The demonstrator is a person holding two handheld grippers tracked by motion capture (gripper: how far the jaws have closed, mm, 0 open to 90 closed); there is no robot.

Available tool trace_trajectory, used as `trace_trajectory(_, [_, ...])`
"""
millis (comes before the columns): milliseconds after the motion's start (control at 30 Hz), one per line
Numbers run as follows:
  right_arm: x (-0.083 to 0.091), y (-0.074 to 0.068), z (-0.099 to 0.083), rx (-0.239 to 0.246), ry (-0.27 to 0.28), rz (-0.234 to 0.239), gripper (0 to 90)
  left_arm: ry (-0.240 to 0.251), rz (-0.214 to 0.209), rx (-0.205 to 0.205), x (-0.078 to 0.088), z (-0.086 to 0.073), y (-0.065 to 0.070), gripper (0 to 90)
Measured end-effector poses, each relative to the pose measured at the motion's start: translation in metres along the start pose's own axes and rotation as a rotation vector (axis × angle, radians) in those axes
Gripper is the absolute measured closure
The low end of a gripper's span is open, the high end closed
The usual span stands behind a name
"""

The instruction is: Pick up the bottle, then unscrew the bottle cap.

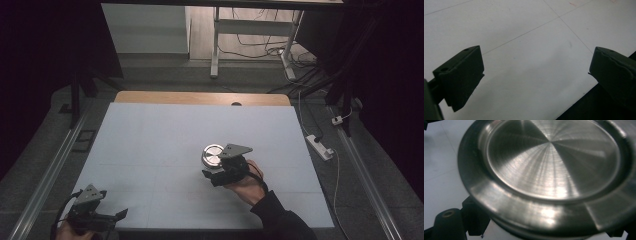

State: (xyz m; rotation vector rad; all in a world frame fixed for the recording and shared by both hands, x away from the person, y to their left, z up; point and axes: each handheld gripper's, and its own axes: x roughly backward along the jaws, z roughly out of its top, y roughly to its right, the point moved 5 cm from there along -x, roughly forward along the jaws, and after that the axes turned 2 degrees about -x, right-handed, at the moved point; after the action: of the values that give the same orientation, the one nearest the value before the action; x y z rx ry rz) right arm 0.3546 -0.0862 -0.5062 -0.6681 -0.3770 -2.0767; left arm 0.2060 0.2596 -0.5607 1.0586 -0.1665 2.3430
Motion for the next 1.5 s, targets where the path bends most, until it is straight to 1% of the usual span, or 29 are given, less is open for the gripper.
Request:
trace_trajectory(233, [-0.009, -0.007, 0.003, 0.011, -0.011, 0.017, 14.7, 0.0, -0.003, 0.001, 0.0, 0.0, 0.0, 0.3])
trace_trajectory(600, [-0.018, -0.017, 0.007, 0.022, -0.01, 0.04, 14.7, -0.003, -0.001, -0.001, 0.0, 0.0, 0.0, 0.3])
trace_trajectory(867, [-0.017, -0.017, 0.008, 0.023, -0.005, 0.041, 14.7, -0.005, -0.004, 0.012, -0.001, 0.0, -0.001, 0.0])
trace_trajectory(1033, [-0.016, -0.017, 0.008, 0.023, -0.004, 0.042, 14.7, -0.002, -0.014, 0.014, 0.0, 0.0, -0.001, 0.0])
trace_trajectory(1233, [-0.016, -0.018, 0.008, 0.027, -0.003, 0.048, 14.7, 0.018, -0.028, 0.028, 0.001, 0.002, -0.002, 0.0])
trace_trajectory(1333, [-0.016, -0.018, 0.007, 0.032, -0.004, 0.05, 14.7, 0.02, -0.033, 0.022, 0.0, 0.004, -0.001, 0.0])
trace_trajectory(1500, [-0.016, -0.019, 0.007, 0.033, -0.003, 0.053, 14.7, 0.024, -0.032, -0.002, 0.0, 0.01, 0.003, 0.0])
